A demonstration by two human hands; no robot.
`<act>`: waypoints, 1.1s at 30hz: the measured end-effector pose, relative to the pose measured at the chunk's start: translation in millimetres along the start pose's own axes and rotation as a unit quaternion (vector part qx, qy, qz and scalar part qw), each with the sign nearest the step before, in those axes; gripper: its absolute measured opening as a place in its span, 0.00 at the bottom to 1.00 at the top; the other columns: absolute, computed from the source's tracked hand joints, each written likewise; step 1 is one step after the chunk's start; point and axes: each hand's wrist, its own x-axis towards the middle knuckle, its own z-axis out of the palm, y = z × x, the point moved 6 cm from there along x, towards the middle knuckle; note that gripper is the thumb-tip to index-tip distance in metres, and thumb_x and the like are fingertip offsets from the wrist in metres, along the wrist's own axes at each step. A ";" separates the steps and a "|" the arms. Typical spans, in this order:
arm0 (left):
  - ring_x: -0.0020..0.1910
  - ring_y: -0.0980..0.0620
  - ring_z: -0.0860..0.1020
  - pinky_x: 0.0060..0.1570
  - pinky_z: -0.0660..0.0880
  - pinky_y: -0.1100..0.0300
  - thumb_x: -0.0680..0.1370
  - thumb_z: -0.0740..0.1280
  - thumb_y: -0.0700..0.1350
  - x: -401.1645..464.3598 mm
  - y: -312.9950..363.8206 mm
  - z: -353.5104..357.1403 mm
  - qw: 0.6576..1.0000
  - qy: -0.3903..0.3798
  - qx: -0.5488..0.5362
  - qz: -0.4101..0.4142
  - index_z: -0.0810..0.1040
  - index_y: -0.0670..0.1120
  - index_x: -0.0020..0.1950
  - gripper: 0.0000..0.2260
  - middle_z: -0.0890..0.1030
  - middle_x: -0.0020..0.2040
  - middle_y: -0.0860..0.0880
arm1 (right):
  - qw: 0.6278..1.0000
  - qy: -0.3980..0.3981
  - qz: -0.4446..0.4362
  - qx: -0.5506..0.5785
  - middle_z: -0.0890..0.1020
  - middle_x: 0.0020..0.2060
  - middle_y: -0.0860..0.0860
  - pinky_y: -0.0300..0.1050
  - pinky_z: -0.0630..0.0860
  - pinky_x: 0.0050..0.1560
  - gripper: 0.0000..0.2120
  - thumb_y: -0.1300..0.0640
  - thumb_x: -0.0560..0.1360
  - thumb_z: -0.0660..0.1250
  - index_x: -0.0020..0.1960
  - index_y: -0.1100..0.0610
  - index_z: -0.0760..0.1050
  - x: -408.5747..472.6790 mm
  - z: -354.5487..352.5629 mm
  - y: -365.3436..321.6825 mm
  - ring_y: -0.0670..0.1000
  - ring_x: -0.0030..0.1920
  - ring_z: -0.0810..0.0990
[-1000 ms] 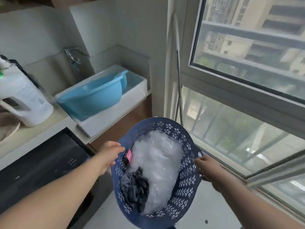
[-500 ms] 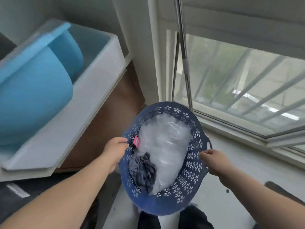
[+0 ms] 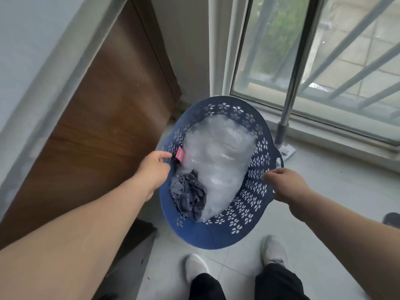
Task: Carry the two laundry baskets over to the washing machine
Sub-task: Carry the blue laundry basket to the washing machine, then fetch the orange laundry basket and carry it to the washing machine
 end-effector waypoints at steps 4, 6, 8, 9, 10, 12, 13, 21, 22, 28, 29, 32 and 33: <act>0.45 0.47 0.79 0.41 0.73 0.59 0.79 0.63 0.36 35.0 4.8 12.7 0.999 0.015 0.012 0.033 0.79 0.54 0.65 0.19 0.76 0.68 0.43 | 1.000 0.003 -0.010 0.011 0.83 0.41 0.53 0.56 0.80 0.49 0.05 0.56 0.71 0.71 0.45 0.55 0.84 24.5 6.7 0.1 0.56 0.41 0.79; 0.41 0.44 0.80 0.37 0.73 0.59 0.77 0.64 0.39 45.3 4.1 11.7 0.999 0.023 0.030 0.033 0.79 0.57 0.63 0.19 0.76 0.68 0.41 | 1.000 -0.018 -0.008 0.024 0.80 0.41 0.54 0.54 0.76 0.46 0.03 0.58 0.74 0.70 0.44 0.55 0.83 29.7 13.4 -0.3 0.55 0.41 0.76; 0.59 0.40 0.79 0.52 0.76 0.56 0.78 0.66 0.41 47.7 1.3 10.4 0.998 0.030 0.054 0.034 0.77 0.56 0.70 0.22 0.67 0.76 0.43 | 1.000 -0.010 -0.007 0.022 0.81 0.43 0.53 0.52 0.76 0.46 0.04 0.59 0.74 0.70 0.47 0.55 0.84 30.6 16.7 1.2 0.54 0.41 0.77; 0.68 0.41 0.74 0.58 0.73 0.56 0.79 0.66 0.41 44.9 -0.1 9.5 0.996 0.031 0.071 0.031 0.74 0.55 0.73 0.23 0.60 0.81 0.44 | 1.000 0.002 -0.005 0.025 0.83 0.45 0.53 0.51 0.77 0.46 0.06 0.59 0.73 0.70 0.48 0.55 0.84 29.2 17.0 2.4 0.54 0.41 0.79; 0.75 0.43 0.68 0.61 0.70 0.57 0.80 0.66 0.42 38.7 0.0 8.0 0.995 0.034 0.087 0.028 0.71 0.55 0.76 0.24 0.52 0.84 0.46 | 1.000 0.015 -0.005 0.028 0.84 0.48 0.54 0.50 0.78 0.45 0.07 0.58 0.73 0.70 0.49 0.55 0.84 26.6 15.7 3.2 0.55 0.42 0.81; 0.81 0.45 0.58 0.65 0.70 0.56 0.80 0.67 0.44 25.7 0.0 7.5 0.993 0.028 0.112 0.027 0.68 0.56 0.78 0.26 0.42 0.85 0.50 | 1.000 0.025 0.001 0.017 0.84 0.51 0.57 0.46 0.76 0.39 0.06 0.58 0.74 0.69 0.49 0.55 0.83 19.1 12.2 5.9 0.54 0.41 0.81; 0.82 0.45 0.55 0.69 0.70 0.51 0.79 0.67 0.45 19.6 0.5 7.7 0.991 0.024 0.125 0.032 0.67 0.57 0.78 0.27 0.41 0.85 0.51 | 1.000 0.024 0.003 0.006 0.83 0.52 0.57 0.44 0.73 0.36 0.06 0.58 0.75 0.69 0.50 0.56 0.82 14.1 10.4 6.7 0.53 0.39 0.79; 0.78 0.45 0.63 0.71 0.70 0.45 0.75 0.70 0.51 -83.4 64.0 -5.4 0.986 -0.028 0.147 0.067 0.71 0.58 0.73 0.26 0.48 0.84 0.54 | 0.992 0.004 -0.054 -0.114 0.76 0.67 0.59 0.55 0.78 0.60 0.27 0.49 0.70 0.71 0.68 0.56 0.77 -64.1 -36.5 -37.3 0.59 0.61 0.80; 0.79 0.46 0.63 0.71 0.70 0.45 0.74 0.70 0.52 -103.8 78.5 -11.0 0.986 -0.026 0.145 0.073 0.72 0.58 0.73 0.26 0.48 0.84 0.54 | 0.988 -0.014 -0.073 -0.134 0.74 0.70 0.59 0.57 0.76 0.66 0.31 0.48 0.70 0.71 0.71 0.55 0.75 -81.2 -45.3 -51.1 0.59 0.66 0.77; 0.83 0.45 0.50 0.77 0.58 0.49 0.75 0.71 0.49 -225.3 165.8 -48.4 0.982 0.009 0.147 0.116 0.72 0.55 0.73 0.27 0.48 0.85 0.48 | 0.958 -0.091 -0.187 -0.195 0.75 0.73 0.55 0.48 0.73 0.65 0.39 0.45 0.70 0.74 0.78 0.53 0.66 -183.4 -96.3 -124.5 0.56 0.69 0.77; 0.83 0.45 0.50 0.78 0.57 0.49 0.75 0.71 0.49 -245.4 177.8 -56.0 0.980 0.016 0.154 0.123 0.70 0.54 0.75 0.28 0.48 0.85 0.48 | 0.953 -0.093 -0.205 -0.202 0.74 0.74 0.55 0.46 0.72 0.62 0.39 0.47 0.71 0.74 0.79 0.54 0.66 -200.0 -107.6 -134.0 0.55 0.69 0.76; 0.83 0.46 0.48 0.77 0.58 0.50 0.75 0.70 0.49 -305.4 209.3 -80.3 0.975 0.041 0.165 0.143 0.66 0.52 0.78 0.31 0.48 0.85 0.49 | 0.940 -0.106 -0.239 -0.218 0.75 0.73 0.55 0.42 0.70 0.56 0.37 0.51 0.74 0.74 0.80 0.56 0.64 -251.9 -139.8 -157.7 0.54 0.62 0.76; 0.83 0.46 0.48 0.77 0.57 0.50 0.75 0.70 0.49 -324.0 218.7 -88.3 0.973 0.050 0.167 0.151 0.66 0.51 0.79 0.32 0.48 0.85 0.48 | 0.936 -0.104 -0.247 -0.227 0.74 0.73 0.56 0.42 0.70 0.55 0.37 0.52 0.75 0.74 0.80 0.57 0.63 -267.9 -149.8 -163.5 0.55 0.62 0.77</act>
